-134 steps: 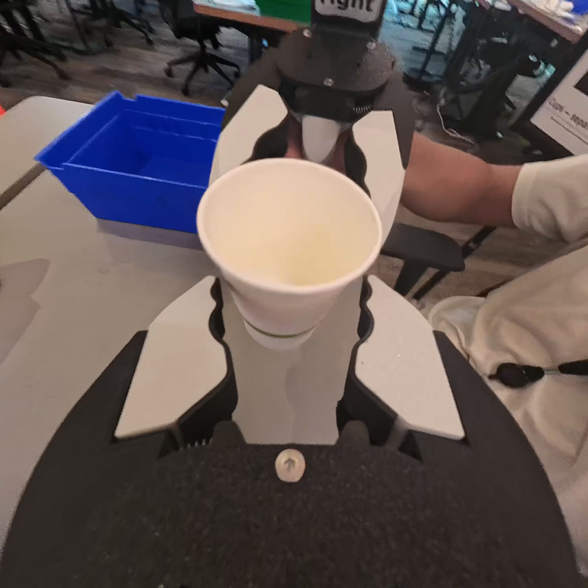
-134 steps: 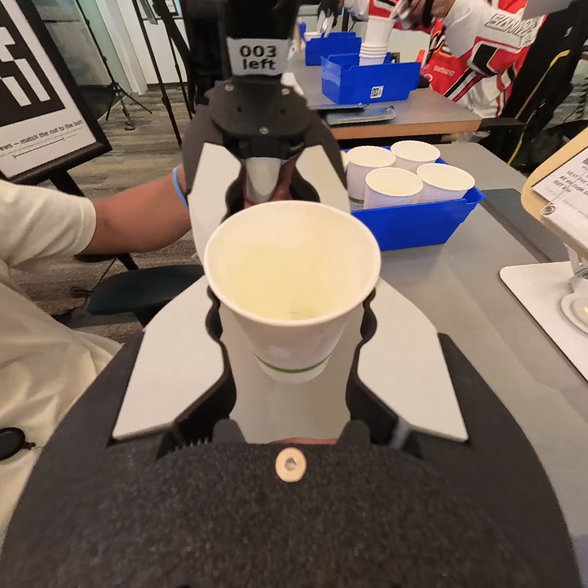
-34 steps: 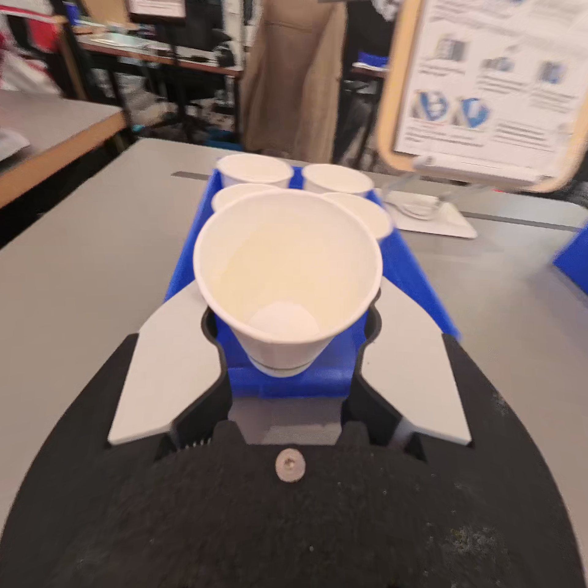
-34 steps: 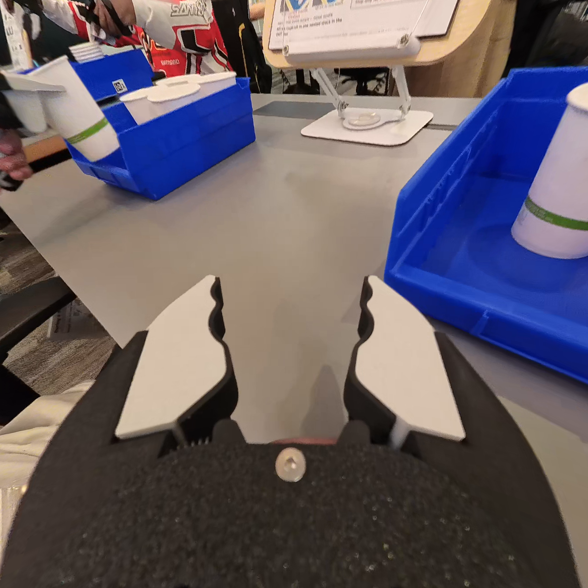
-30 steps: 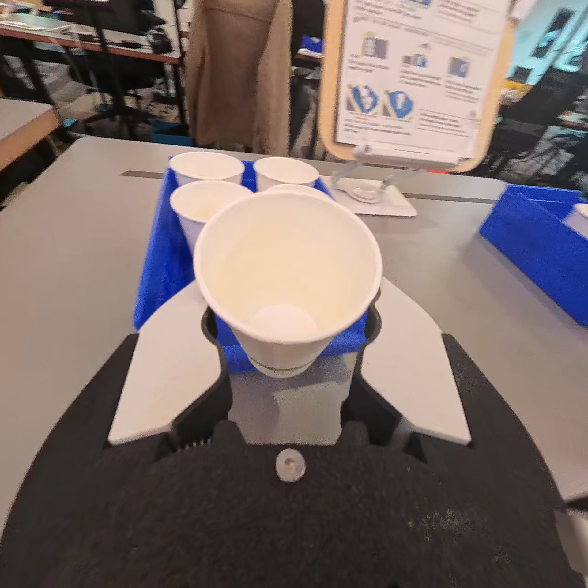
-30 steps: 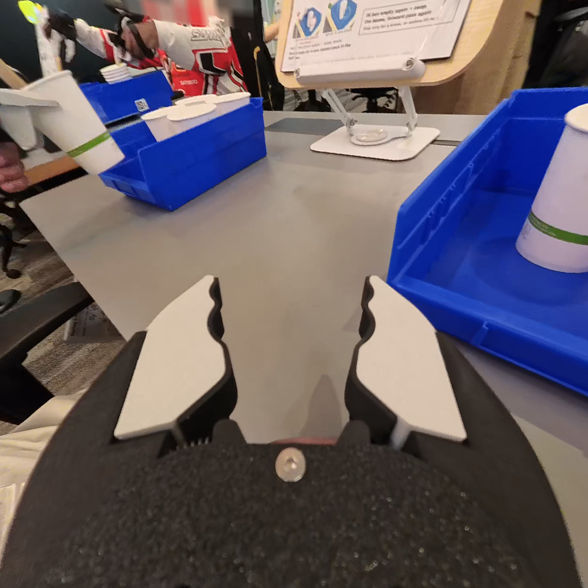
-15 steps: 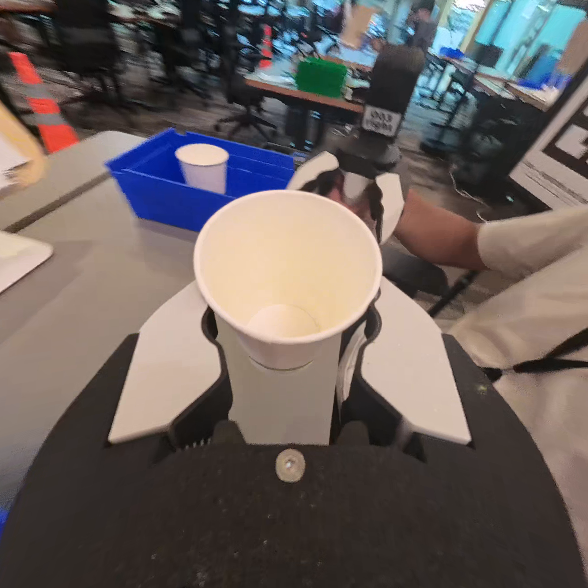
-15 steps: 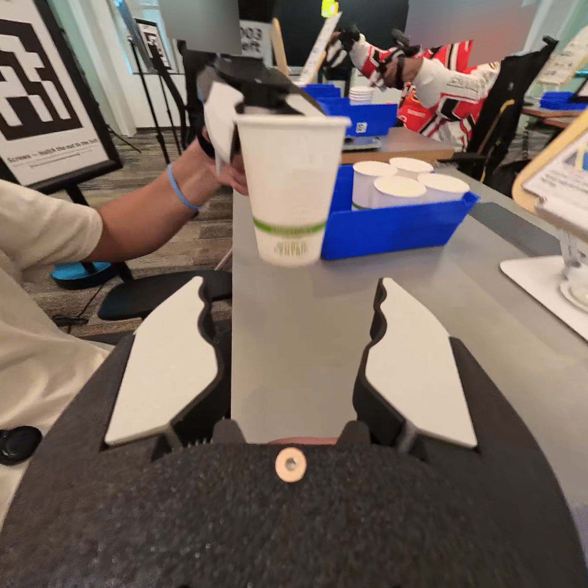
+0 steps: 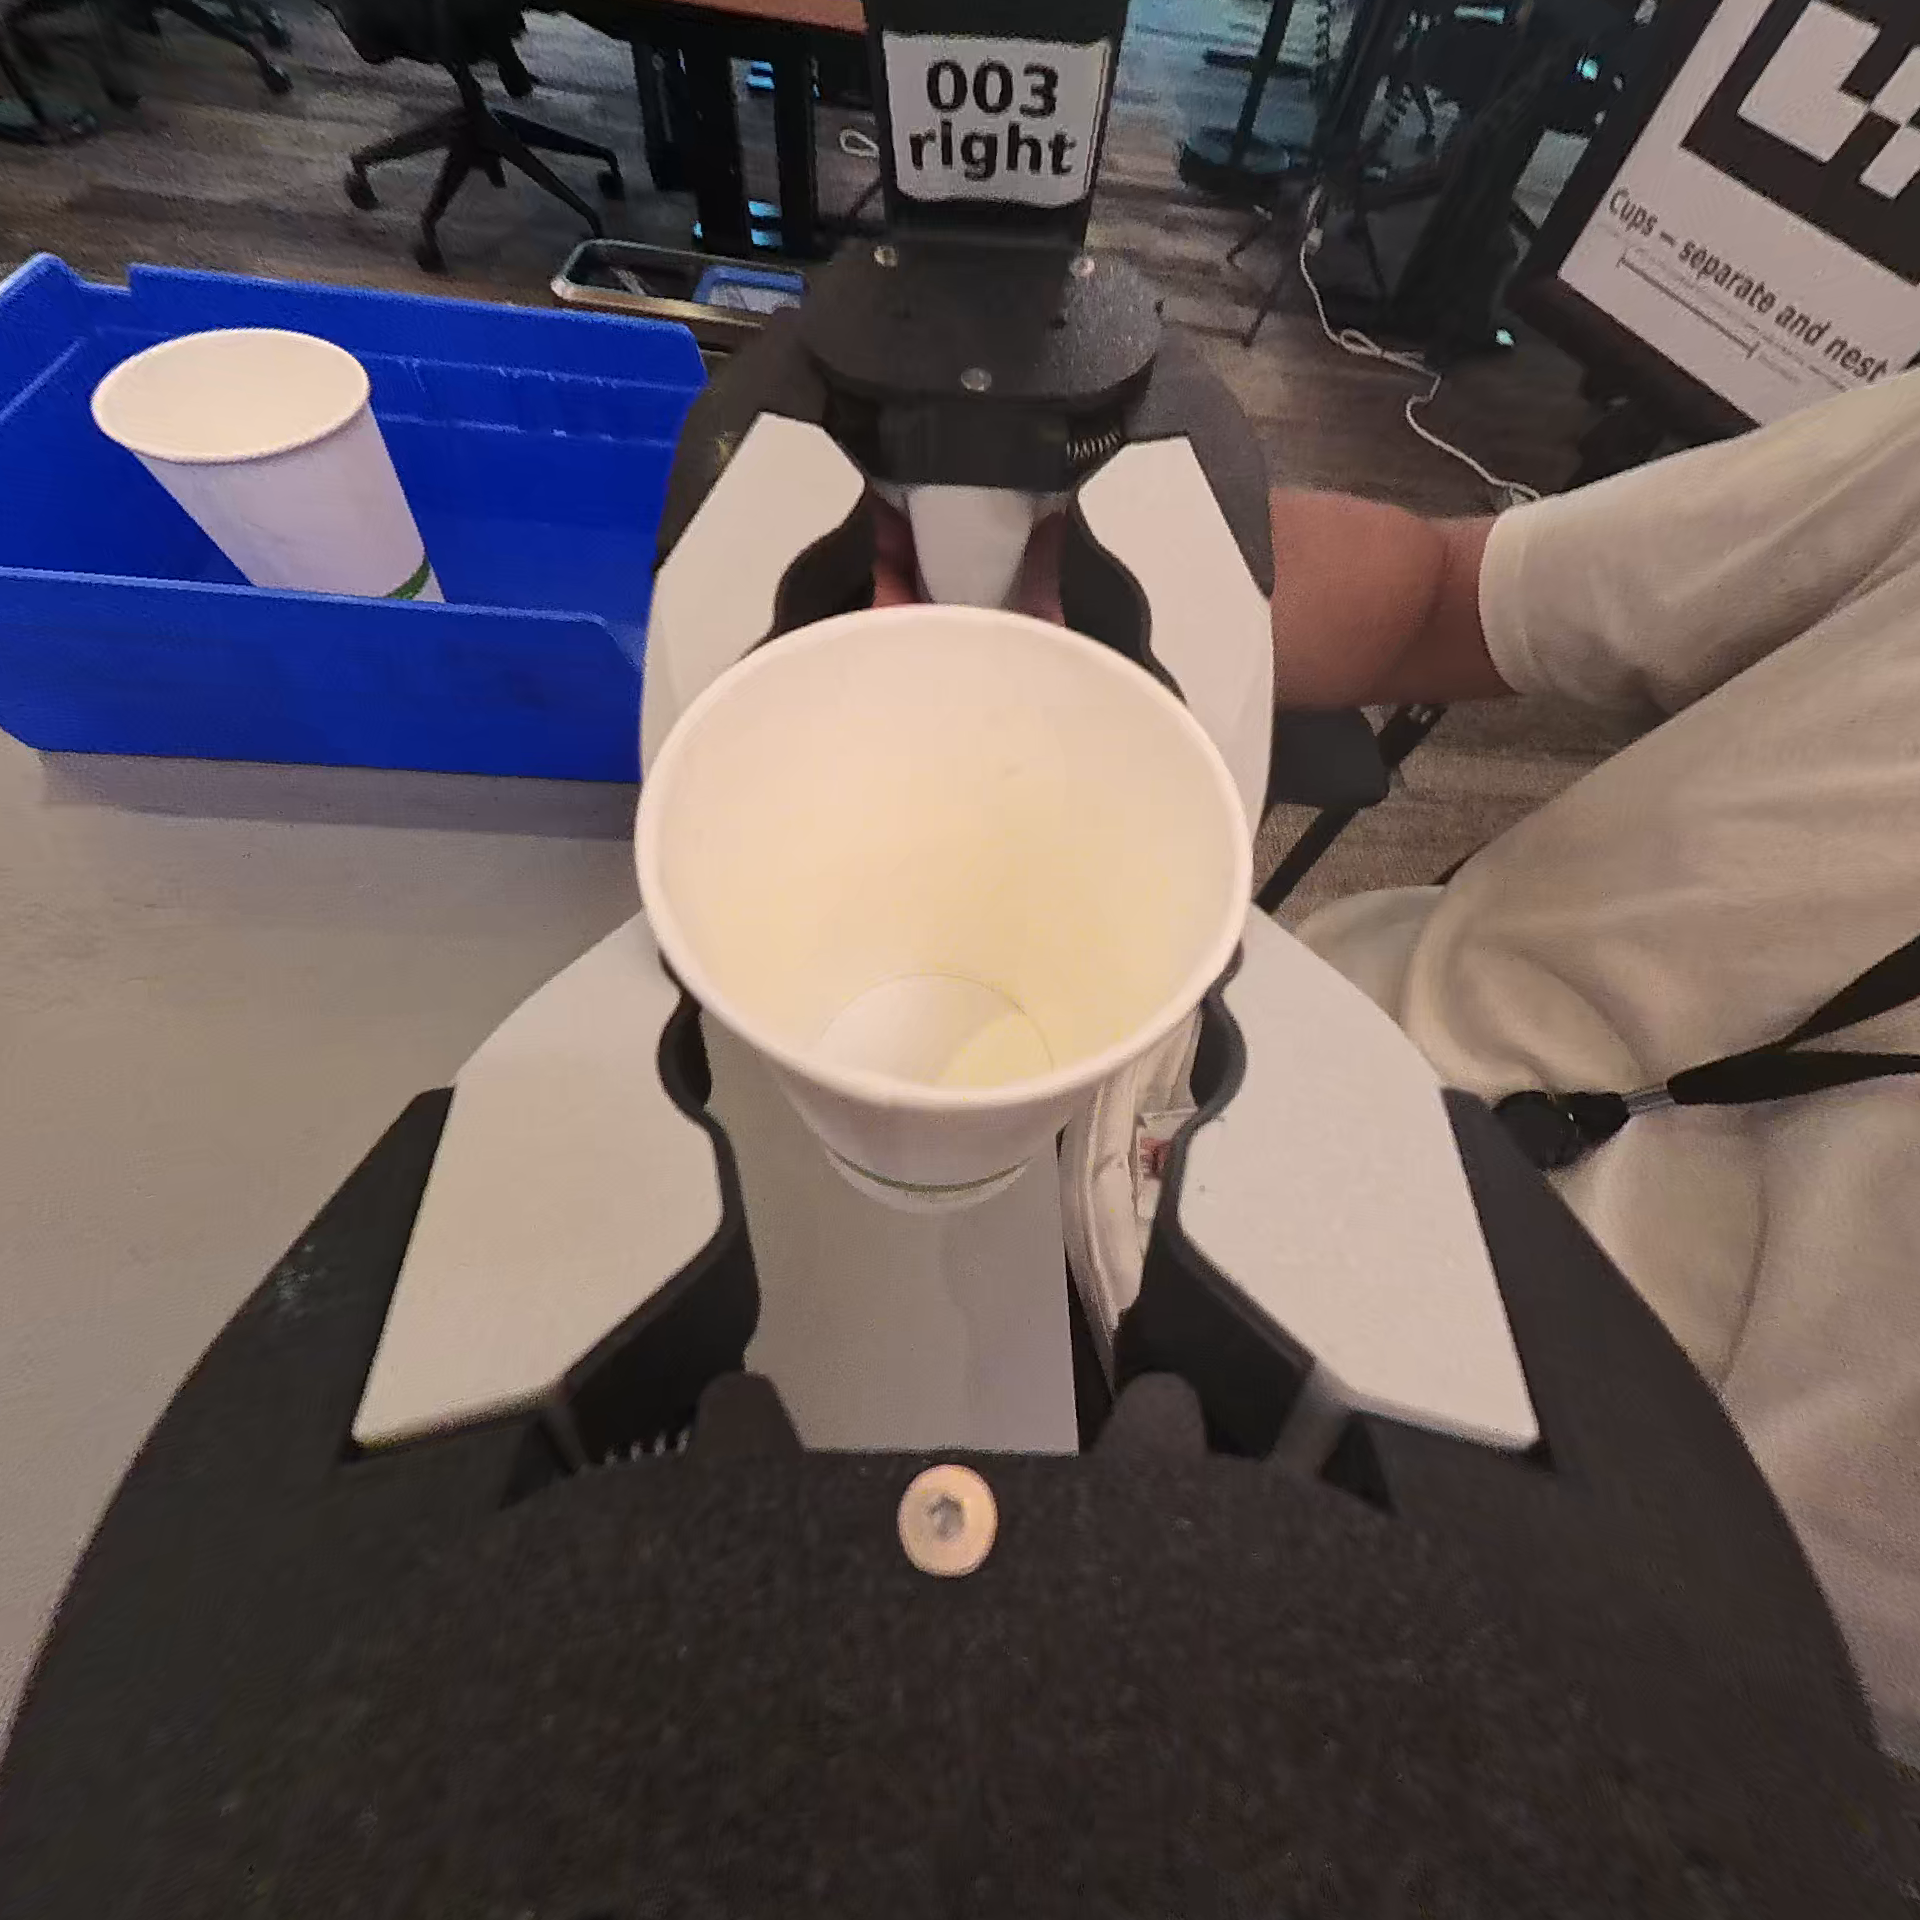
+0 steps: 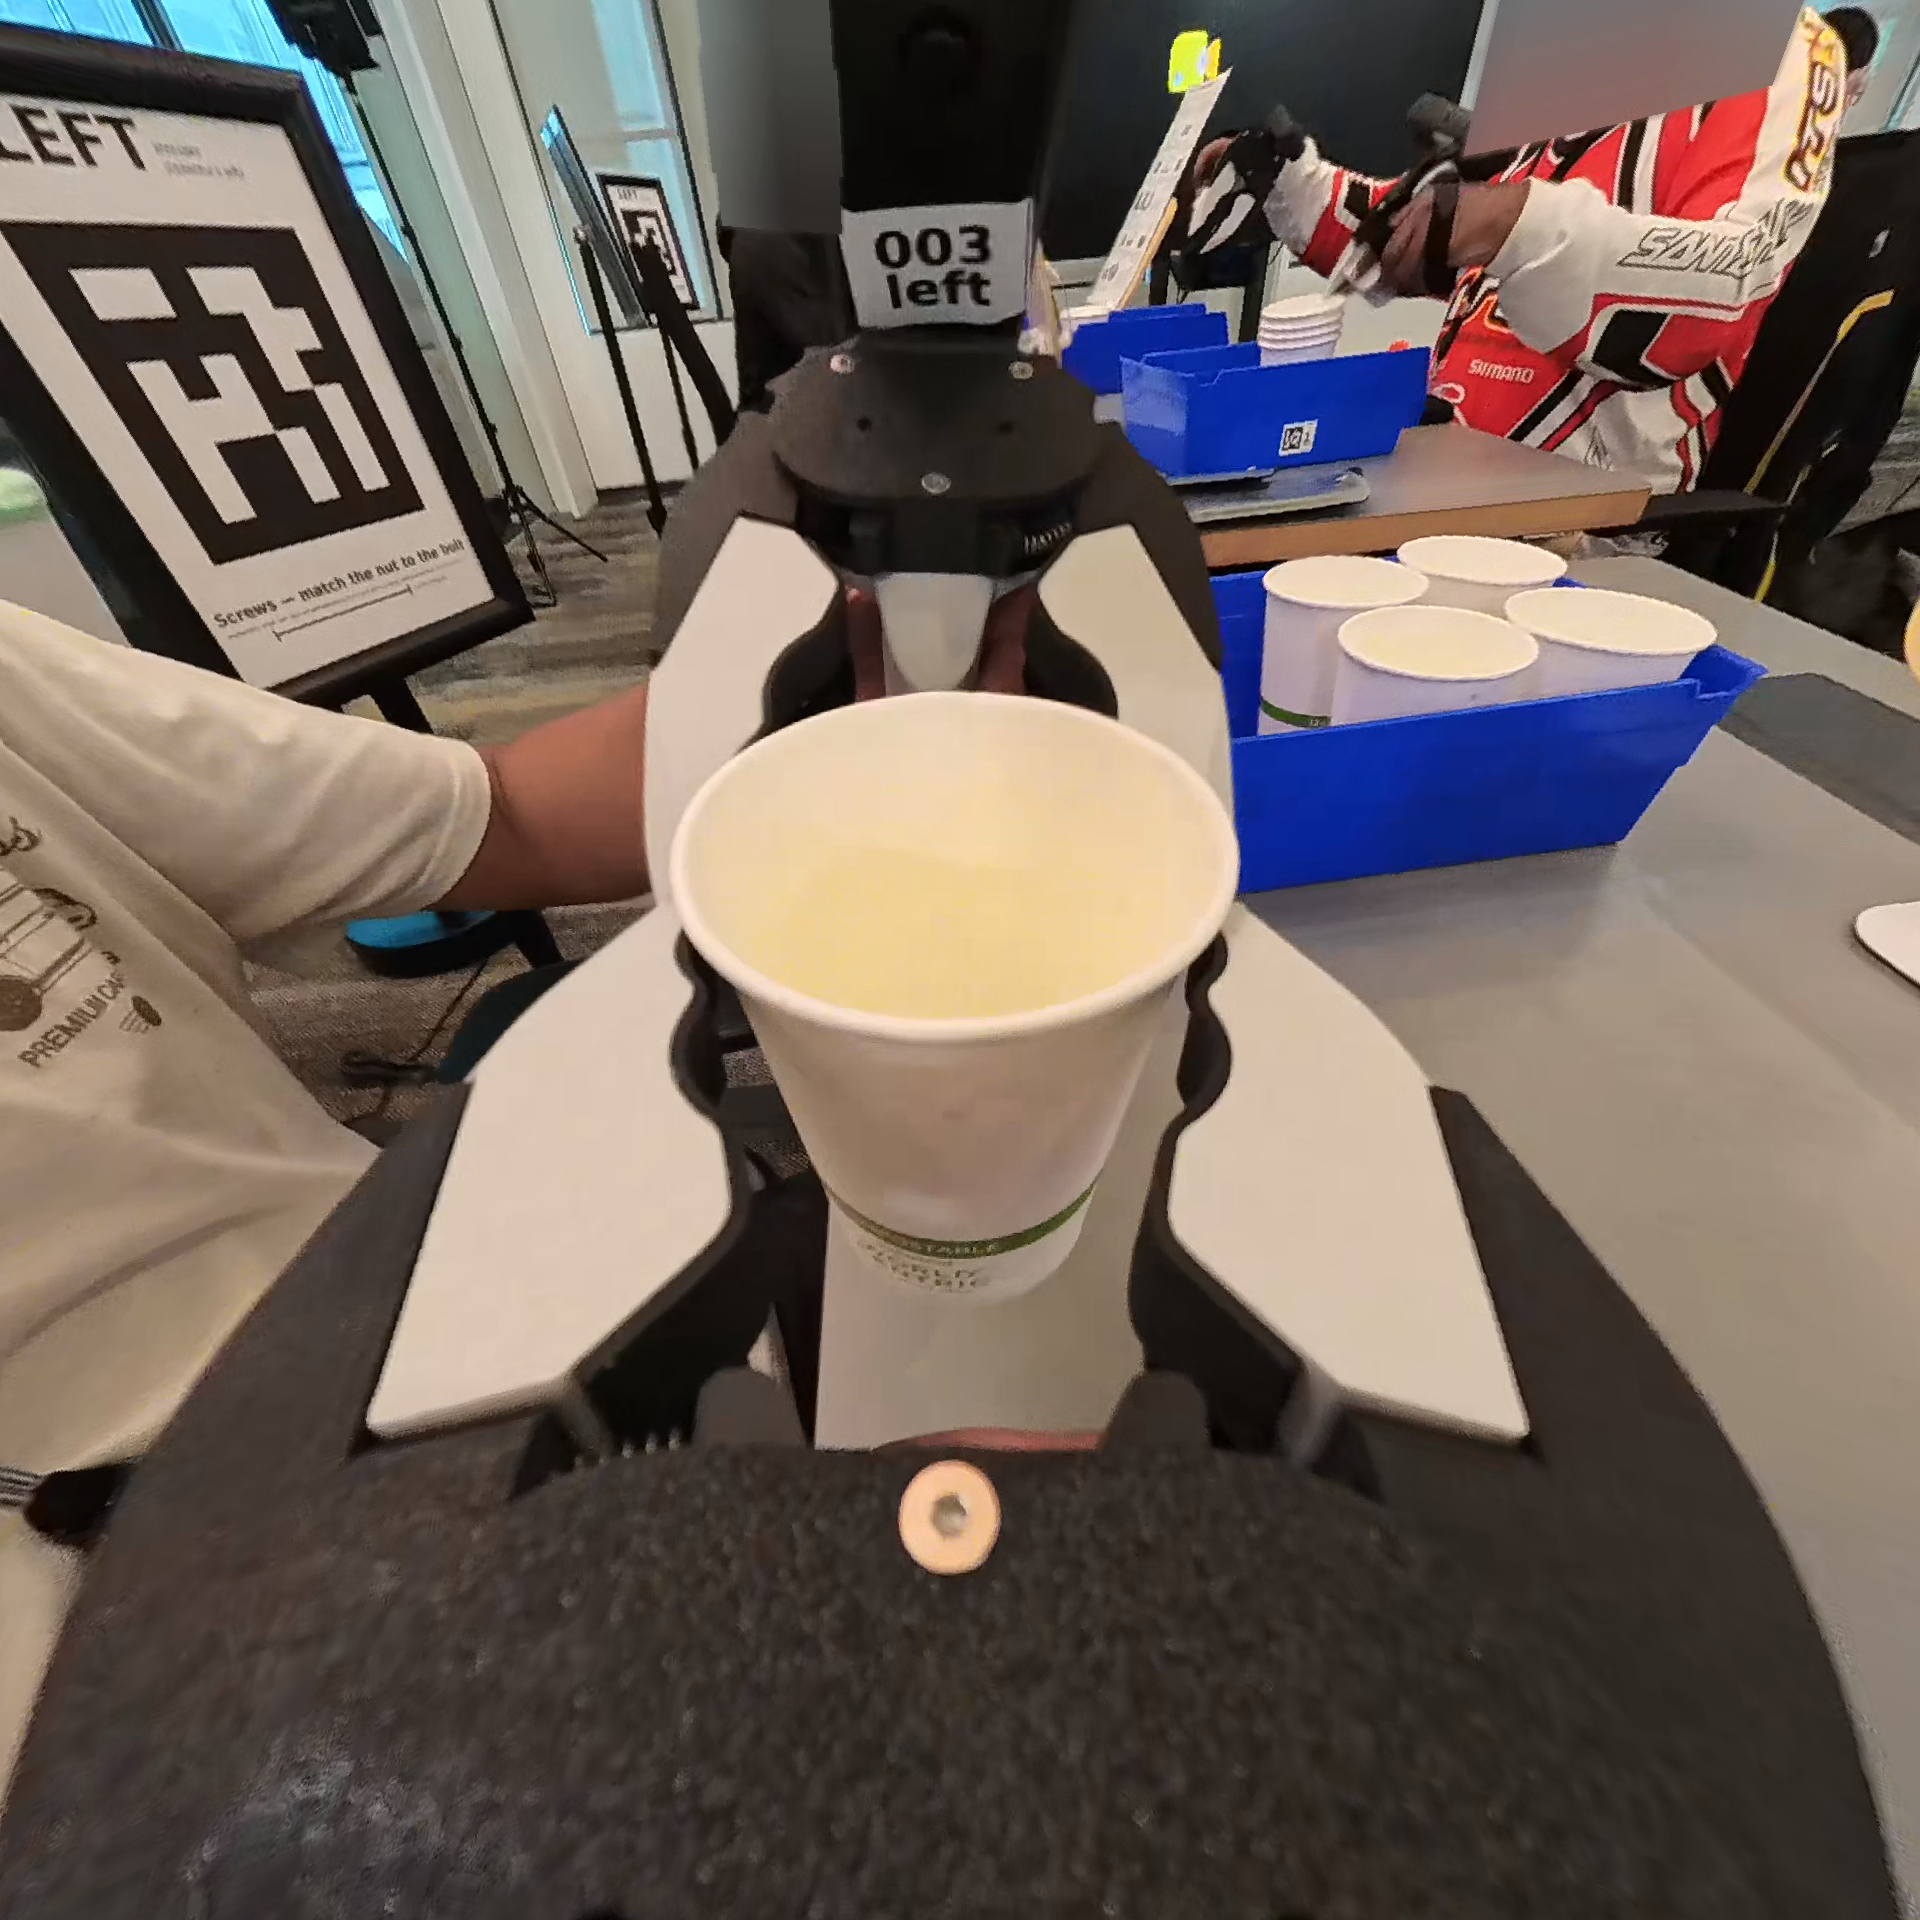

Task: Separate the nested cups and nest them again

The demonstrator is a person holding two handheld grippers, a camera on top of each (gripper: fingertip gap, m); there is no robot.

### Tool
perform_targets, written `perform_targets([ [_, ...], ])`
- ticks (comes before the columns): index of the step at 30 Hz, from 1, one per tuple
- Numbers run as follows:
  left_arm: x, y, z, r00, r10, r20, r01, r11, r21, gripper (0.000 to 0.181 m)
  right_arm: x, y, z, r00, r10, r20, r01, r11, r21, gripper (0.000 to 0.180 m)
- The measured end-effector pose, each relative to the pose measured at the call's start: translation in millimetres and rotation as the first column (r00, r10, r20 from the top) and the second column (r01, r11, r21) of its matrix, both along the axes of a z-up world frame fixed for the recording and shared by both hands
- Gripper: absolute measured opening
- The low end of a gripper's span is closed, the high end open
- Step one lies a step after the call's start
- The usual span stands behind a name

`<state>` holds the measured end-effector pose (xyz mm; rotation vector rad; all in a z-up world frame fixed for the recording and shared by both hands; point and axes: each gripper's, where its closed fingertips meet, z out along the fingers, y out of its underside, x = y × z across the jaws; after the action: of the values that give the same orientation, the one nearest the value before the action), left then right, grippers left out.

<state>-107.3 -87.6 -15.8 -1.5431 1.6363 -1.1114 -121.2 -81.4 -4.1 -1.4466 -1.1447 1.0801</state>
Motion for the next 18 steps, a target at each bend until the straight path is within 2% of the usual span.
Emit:
perform_targets([
  [2,-2,1,3,0.998,0.035,0.046,-0.036,0.999,0.003,0.089,4,0,0,1.0,-0.012,-0.019,0.012,1.0,-0.009,0.087],
  [4,-8,1,8,0.988,0.096,0.12,-0.097,0.995,0.004,0.095,12,1,2,0.998,-0.044,-0.041,0.044,0.999,-0.007,0.087],
  [6,-17,11,12,0.948,0.237,0.214,-0.239,0.971,-0.014,0.093,25,4,3,0.994,-0.096,-0.058,0.096,0.995,0.0,0.087],
  [7,-25,23,10,0.897,0.362,0.252,-0.366,0.93,-0.032,0.092,32,6,5,0.988,-0.133,-0.074,0.134,0.991,0.004,0.087],
  [8,-37,39,6,0.818,0.502,0.281,-0.511,0.858,-0.045,0.092,41,10,6,0.979,-0.183,-0.093,0.185,0.983,0.008,0.087],
  [10,-77,69,-13,0.578,0.754,0.312,-0.78,0.623,-0.06,0.09,58,21,8,0.951,-0.287,-0.114,0.29,0.957,0.015,0.087],
  [12,-115,81,-34,0.377,0.862,0.339,-0.906,0.418,-0.057,0.085,72,29,5,0.924,-0.373,-0.087,0.377,0.926,0.03,0.087],
  [13,-126,83,-43,0.325,0.879,0.348,-0.93,0.364,-0.05,0.081,79,33,6,0.904,-0.418,-0.09,0.422,0.906,0.041,0.087],
  [14,-133,83,-49,0.304,0.889,0.343,-0.94,0.339,-0.044,0.081,85,36,6,0.885,-0.455,-0.097,0.46,0.887,0.041,0.087],
  [16,-137,84,-58,0.3,0.895,0.329,-0.943,0.33,-0.035,0.081,97,43,4,0.848,-0.522,-0.091,0.527,0.849,0.037,0.087],
  [18,-133,86,-65,0.317,0.896,0.31,-0.941,0.338,-0.013,0.081,123,56,11,0.776,-0.623,-0.103,0.63,0.773,0.075,0.087],
])
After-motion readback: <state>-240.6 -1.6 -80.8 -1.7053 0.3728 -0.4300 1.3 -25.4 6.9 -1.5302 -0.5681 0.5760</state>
